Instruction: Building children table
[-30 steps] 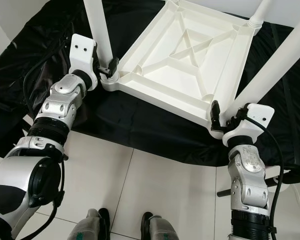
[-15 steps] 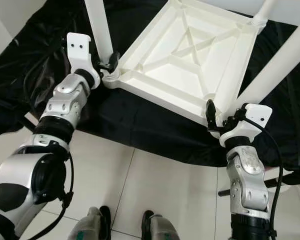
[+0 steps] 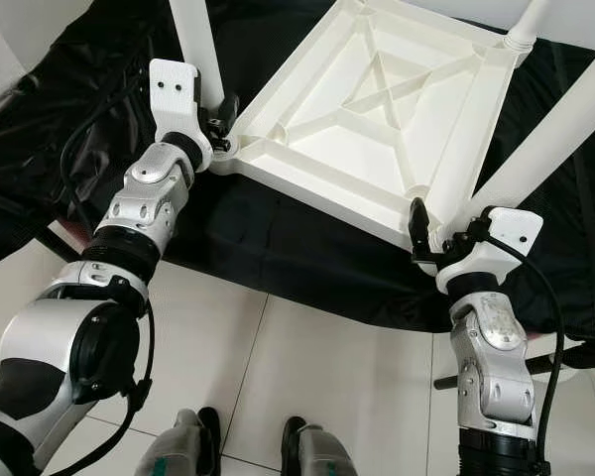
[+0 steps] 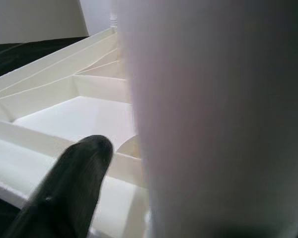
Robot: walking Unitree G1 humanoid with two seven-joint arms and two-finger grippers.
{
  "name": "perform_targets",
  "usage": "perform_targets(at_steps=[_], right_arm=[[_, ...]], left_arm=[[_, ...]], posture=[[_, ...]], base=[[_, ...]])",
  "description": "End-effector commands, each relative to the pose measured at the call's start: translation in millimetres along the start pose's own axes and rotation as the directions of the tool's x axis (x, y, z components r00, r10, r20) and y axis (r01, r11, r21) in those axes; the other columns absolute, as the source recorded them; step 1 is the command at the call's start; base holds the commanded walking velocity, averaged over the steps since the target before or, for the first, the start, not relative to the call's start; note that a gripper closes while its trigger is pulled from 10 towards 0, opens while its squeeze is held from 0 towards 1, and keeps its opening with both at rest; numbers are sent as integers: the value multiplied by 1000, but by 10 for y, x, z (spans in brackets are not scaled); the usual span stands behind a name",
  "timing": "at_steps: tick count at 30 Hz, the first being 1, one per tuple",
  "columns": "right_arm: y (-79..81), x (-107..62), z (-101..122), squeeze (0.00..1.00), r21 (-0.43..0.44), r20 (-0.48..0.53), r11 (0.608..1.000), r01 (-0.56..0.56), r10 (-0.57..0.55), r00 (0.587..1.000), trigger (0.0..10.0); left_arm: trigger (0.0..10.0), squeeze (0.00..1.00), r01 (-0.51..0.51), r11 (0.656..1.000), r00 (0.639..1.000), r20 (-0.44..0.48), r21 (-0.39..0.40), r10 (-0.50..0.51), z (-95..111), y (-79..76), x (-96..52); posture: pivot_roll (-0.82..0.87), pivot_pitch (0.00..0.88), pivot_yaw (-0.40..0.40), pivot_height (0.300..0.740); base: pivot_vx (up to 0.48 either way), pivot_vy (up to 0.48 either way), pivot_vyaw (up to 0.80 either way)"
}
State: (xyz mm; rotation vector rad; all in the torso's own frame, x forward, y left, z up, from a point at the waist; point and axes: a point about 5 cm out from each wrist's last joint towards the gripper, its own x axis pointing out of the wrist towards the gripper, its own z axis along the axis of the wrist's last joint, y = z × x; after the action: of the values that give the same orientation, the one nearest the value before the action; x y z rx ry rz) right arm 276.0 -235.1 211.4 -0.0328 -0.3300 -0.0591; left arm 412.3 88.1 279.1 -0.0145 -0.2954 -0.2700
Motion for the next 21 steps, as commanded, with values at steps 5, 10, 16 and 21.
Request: perform_targets(at_steps=[5,10,16,21], right_arm=[[-62,-2,-45,0,-10,-20,997,76,-76,997,0],[-108,9,-57,0,-26,-26,993,117,-117,993,7333],[-136,40,-70,0,-30,-30,989,145,-146,989,10000],[-113,101,-84,0,-33,-31,991,130,-131,991,10000]], left_arm=[[10000,0,49,999,999,13,9,-49,13,-10,-34],[10000,0,56,998,998,12,11,-56,-5,58,-92],[10000,0,47,999,999,17,24,-48,-14,135,-160],[10000,0,10,999,1000,18,39,-10,3,282,-243]], posture=[[54,276,-4,740],[63,285,-4,740],[71,292,-8,740],[86,296,-18,740]], base=[[0,0,0],[0,0,0],[0,0,0],[0,0,0]])
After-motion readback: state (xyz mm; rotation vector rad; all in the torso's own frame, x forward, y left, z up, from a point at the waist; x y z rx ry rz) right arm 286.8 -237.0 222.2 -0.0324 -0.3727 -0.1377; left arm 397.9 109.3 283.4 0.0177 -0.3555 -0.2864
